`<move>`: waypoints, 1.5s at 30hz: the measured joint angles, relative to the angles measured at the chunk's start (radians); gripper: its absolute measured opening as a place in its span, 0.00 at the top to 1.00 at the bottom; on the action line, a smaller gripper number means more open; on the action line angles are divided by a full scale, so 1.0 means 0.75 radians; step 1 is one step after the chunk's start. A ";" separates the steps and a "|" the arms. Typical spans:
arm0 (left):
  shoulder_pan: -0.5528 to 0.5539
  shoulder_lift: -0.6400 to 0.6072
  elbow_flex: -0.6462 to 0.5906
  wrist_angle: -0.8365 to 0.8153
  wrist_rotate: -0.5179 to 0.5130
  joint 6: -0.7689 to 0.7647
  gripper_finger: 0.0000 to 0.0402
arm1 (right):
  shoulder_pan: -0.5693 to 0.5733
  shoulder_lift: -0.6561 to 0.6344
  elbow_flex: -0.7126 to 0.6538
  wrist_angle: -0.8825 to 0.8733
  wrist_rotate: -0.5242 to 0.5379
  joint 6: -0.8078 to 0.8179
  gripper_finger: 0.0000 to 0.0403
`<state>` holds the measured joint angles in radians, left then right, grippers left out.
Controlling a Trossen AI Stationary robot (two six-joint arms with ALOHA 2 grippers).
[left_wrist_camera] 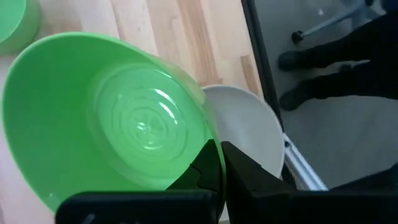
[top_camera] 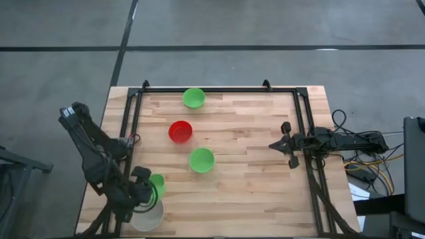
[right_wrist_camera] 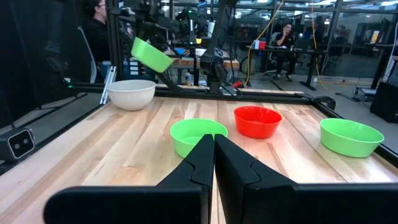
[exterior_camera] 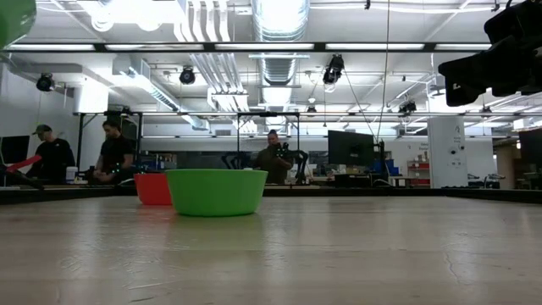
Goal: Nest bowls inside each other
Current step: Stack the top left green bowl on top of the grey bowl
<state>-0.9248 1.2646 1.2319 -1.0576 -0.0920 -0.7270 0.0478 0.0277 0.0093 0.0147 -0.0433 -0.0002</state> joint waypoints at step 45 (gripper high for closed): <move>-0.228 0.518 0.172 0.002 0.045 -0.568 0.99 | 0.000 0.000 0.000 0.000 0.000 0.000 0.98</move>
<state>-1.0954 1.6529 1.3610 -1.0563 -0.0582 -1.1526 0.0477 0.0277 0.0093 0.0150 -0.0433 -0.0002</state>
